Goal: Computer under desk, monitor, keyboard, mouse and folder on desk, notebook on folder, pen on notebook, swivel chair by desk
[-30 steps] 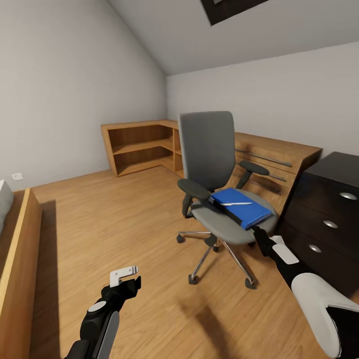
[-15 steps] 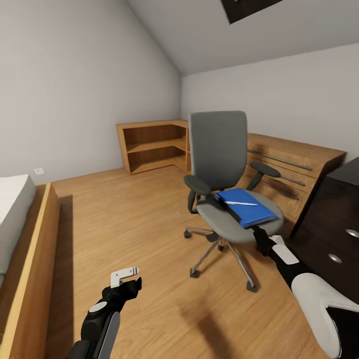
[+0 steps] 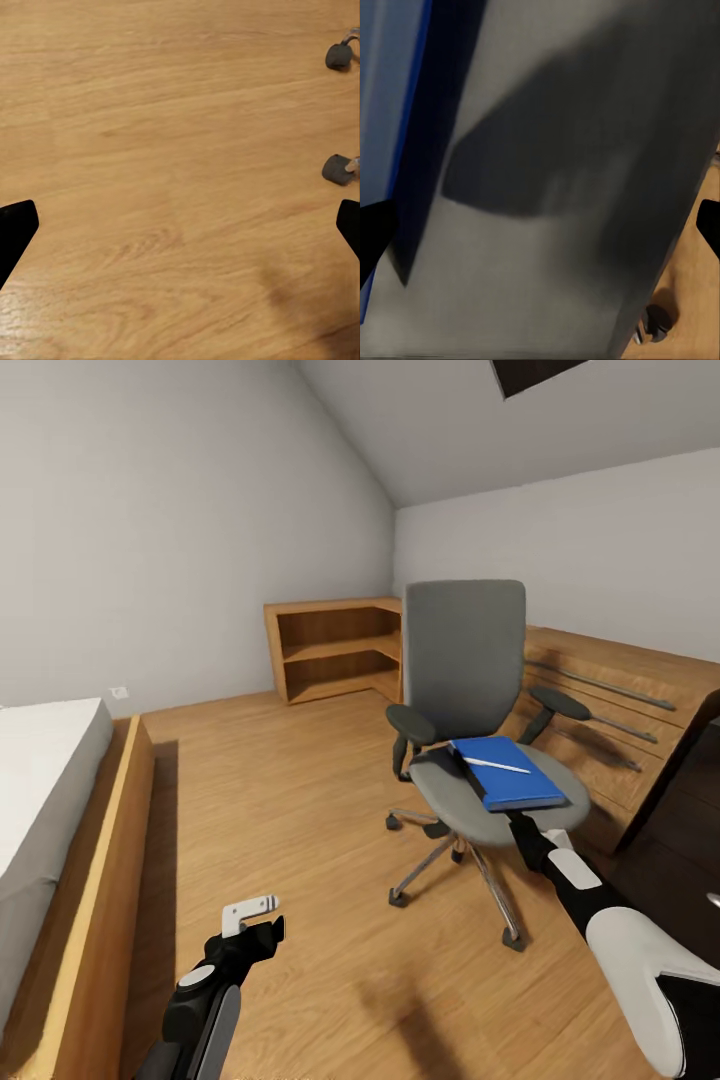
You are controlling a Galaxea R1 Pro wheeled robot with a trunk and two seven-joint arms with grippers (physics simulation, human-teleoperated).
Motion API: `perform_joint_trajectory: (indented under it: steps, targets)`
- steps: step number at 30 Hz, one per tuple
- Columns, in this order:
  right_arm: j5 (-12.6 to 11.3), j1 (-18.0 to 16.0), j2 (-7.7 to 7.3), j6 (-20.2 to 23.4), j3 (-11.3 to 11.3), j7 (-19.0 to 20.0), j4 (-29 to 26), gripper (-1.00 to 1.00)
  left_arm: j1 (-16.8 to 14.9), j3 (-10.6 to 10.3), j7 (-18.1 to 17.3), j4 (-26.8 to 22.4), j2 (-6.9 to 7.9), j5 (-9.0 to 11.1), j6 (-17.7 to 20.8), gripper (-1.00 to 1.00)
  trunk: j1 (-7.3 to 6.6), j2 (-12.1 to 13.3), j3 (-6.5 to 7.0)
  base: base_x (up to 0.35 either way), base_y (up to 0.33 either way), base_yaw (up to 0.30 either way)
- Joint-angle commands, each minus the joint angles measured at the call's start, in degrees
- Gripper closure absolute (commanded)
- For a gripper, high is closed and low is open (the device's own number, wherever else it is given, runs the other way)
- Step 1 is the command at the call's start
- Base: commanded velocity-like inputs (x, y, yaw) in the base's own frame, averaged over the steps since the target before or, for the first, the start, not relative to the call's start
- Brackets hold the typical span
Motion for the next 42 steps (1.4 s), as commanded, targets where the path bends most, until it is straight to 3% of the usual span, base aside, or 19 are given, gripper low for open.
perform_joint_trajectory:
  steps: [1,42]
  targets:
    - [-0.66,0.05,0.04,0.32,0.24,-0.26,0.51,-1.0,-0.04,-0.08,0.5,-0.02,0.0,0.6,0.2,-1.0,0.0,-0.01,-0.12,0.067,0.0,0.164]
    - [-0.55,0.05,0.04,0.32,0.24,-0.17,0.6,-1.0,-0.04,-0.47,0.5,0.18,-0.07,0.6,0.2,-1.0,0.0,-0.01,-2.48,0.151,-0.09,0.089]
